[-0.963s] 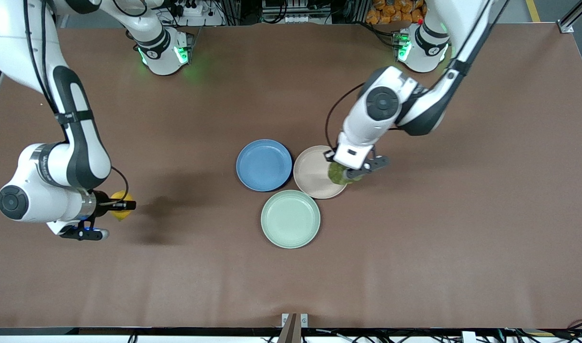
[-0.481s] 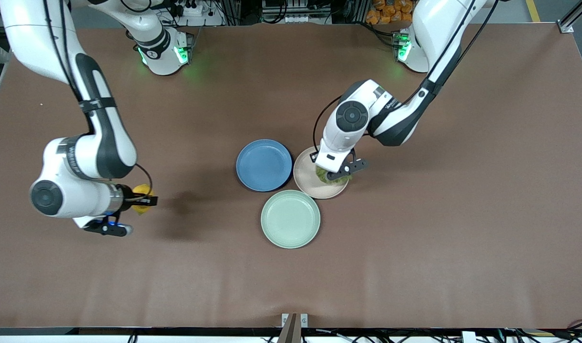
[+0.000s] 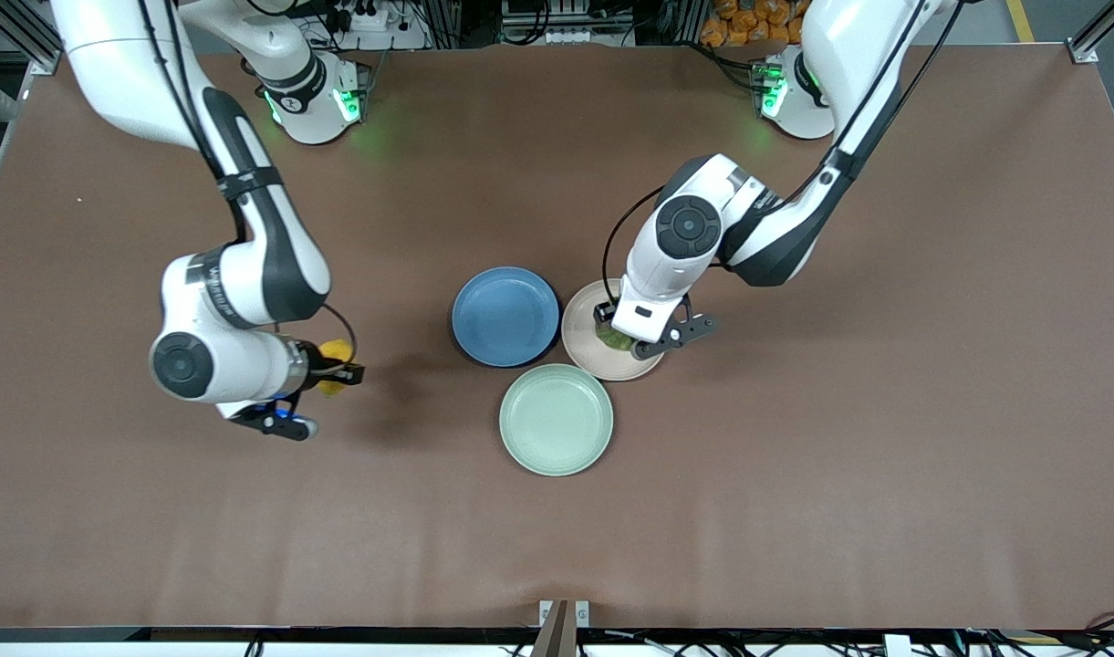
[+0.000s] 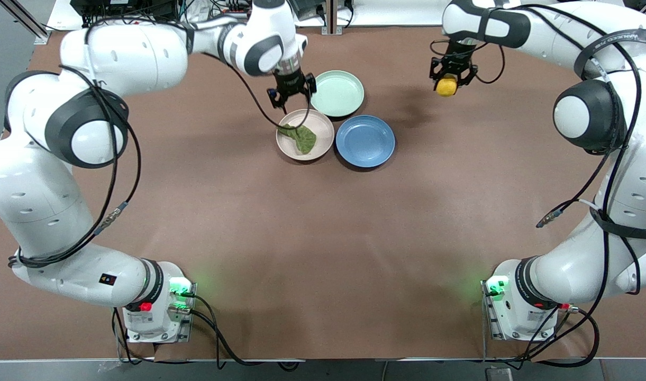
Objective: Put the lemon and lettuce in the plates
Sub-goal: 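Carry the lettuce with the left gripper onto the beige plate and release, then move the lemon with the right gripper over the blue plate while the left gripper withdraws, then lower the lemon onto the blue plate and open the right gripper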
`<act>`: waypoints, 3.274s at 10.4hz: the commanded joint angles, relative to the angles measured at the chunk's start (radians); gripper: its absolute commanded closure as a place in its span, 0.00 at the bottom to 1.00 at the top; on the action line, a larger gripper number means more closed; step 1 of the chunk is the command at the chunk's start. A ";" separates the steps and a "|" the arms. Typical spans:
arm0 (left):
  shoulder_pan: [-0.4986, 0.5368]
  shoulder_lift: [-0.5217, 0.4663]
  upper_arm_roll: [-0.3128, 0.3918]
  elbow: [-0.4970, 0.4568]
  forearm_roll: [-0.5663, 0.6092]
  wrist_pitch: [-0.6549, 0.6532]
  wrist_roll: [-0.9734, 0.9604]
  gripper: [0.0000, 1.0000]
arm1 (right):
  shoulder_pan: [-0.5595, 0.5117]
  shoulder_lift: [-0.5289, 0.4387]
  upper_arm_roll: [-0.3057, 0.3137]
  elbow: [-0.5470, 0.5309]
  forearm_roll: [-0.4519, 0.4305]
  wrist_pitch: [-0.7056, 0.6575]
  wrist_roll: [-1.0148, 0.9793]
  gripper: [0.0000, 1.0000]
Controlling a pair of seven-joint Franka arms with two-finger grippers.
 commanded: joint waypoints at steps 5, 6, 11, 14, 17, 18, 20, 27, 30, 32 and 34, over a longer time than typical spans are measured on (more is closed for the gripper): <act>0.174 -0.240 -0.001 0.082 0.058 -0.302 0.330 0.00 | 0.200 -0.035 -0.007 -0.108 0.022 0.131 0.345 1.00; 0.230 -0.276 -0.003 0.082 0.058 -0.322 0.436 0.00 | 0.223 -0.026 -0.007 -0.108 0.022 0.148 0.385 1.00; 0.409 -0.423 -0.010 0.082 0.014 -0.396 0.659 0.00 | 0.336 0.026 -0.007 -0.104 0.020 0.259 0.563 1.00; 0.391 -0.454 0.077 0.088 -0.003 -0.434 0.746 0.00 | 0.410 0.063 -0.007 -0.107 0.020 0.340 0.595 0.96; 0.342 -0.477 0.230 0.098 -0.038 -0.477 0.938 0.00 | 0.433 0.074 -0.015 -0.108 -0.012 0.342 0.609 0.00; 0.344 -0.489 0.235 0.096 -0.040 -0.482 0.946 0.00 | 0.424 0.072 -0.015 -0.108 -0.013 0.336 0.609 0.00; 0.342 -0.502 0.233 0.093 -0.040 -0.485 0.939 0.00 | 0.421 0.055 -0.041 -0.107 -0.016 0.311 0.605 0.00; 0.347 -0.528 0.223 0.091 -0.038 -0.507 0.943 0.00 | 0.237 -0.043 -0.136 -0.105 -0.087 0.185 0.210 0.00; 0.345 -0.528 0.218 0.090 -0.038 -0.542 0.949 0.00 | 0.087 -0.074 -0.137 -0.107 -0.087 0.148 -0.011 0.00; 0.344 -0.528 0.210 0.090 -0.061 -0.556 0.948 0.00 | -0.027 -0.089 -0.136 -0.107 -0.087 0.131 -0.163 0.00; 0.344 -0.528 0.207 0.090 -0.081 -0.560 0.949 0.00 | -0.111 -0.098 -0.136 -0.107 -0.085 0.131 -0.257 0.00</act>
